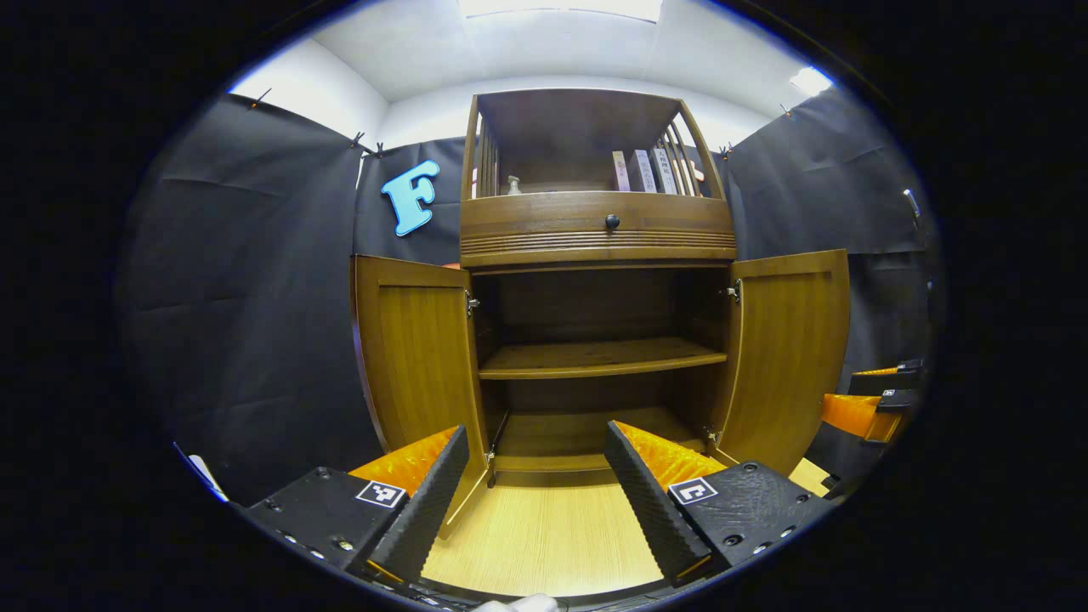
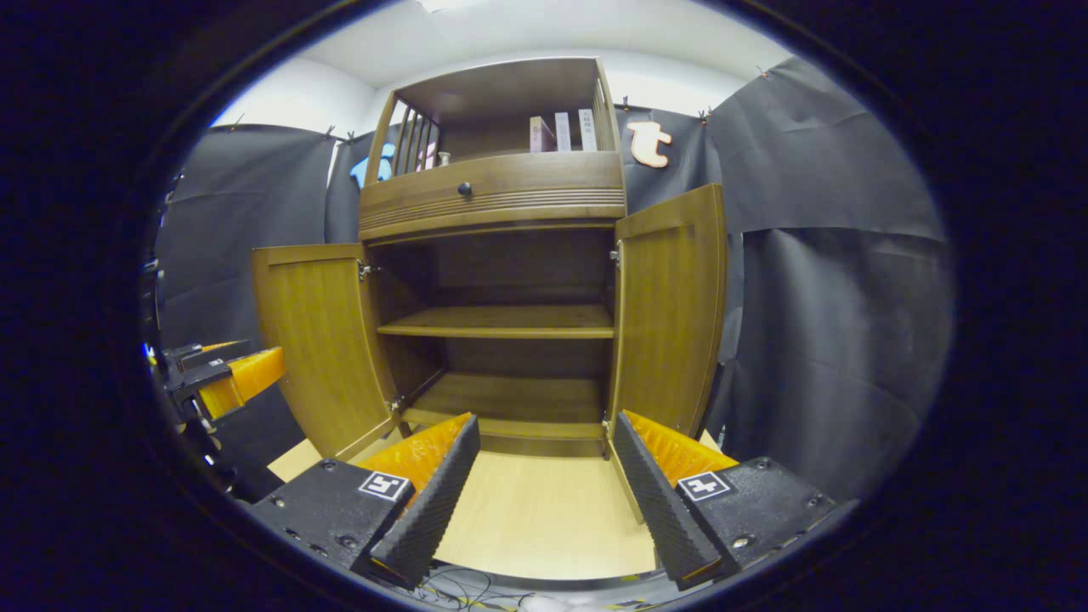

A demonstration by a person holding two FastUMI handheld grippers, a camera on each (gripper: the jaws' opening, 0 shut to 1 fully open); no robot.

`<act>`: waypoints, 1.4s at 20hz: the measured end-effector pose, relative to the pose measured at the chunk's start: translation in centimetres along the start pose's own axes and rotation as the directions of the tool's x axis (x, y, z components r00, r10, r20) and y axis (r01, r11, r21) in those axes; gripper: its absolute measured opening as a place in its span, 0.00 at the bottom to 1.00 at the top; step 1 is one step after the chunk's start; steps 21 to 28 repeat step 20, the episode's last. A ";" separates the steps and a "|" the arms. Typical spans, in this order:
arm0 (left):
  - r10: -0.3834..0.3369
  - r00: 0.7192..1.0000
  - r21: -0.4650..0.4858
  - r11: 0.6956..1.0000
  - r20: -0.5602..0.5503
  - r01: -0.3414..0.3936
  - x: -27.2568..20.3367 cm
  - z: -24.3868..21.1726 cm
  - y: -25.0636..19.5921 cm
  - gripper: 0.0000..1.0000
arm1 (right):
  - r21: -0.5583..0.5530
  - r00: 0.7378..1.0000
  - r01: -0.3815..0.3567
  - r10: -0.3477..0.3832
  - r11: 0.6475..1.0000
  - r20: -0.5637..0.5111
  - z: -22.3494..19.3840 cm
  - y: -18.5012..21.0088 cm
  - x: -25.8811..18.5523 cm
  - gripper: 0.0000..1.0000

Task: Open the right door of the double-door shoe cabinet with the right hand, and open the left door with the left hand.

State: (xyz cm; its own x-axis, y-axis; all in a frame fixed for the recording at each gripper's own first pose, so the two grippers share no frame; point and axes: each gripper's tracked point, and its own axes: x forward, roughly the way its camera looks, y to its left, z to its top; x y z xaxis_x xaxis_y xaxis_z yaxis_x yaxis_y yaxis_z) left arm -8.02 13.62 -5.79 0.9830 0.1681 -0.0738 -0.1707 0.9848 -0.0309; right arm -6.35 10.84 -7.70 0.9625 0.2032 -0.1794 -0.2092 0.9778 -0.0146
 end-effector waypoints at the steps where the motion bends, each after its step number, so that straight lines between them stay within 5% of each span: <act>1: -0.003 1.000 0.002 1.000 0.000 0.003 -0.1 0.0 0.0 0.96 | 0.003 1.000 0.008 -0.008 1.000 0.009 0.3 -0.2 0.1 1.00; 28: -0.053 0.998 0.041 0.998 0.019 0.052 -0.3 0.6 -2.7 0.96 | 0.037 0.997 0.054 -0.056 0.998 0.055 1.9 -3.1 -0.5 1.00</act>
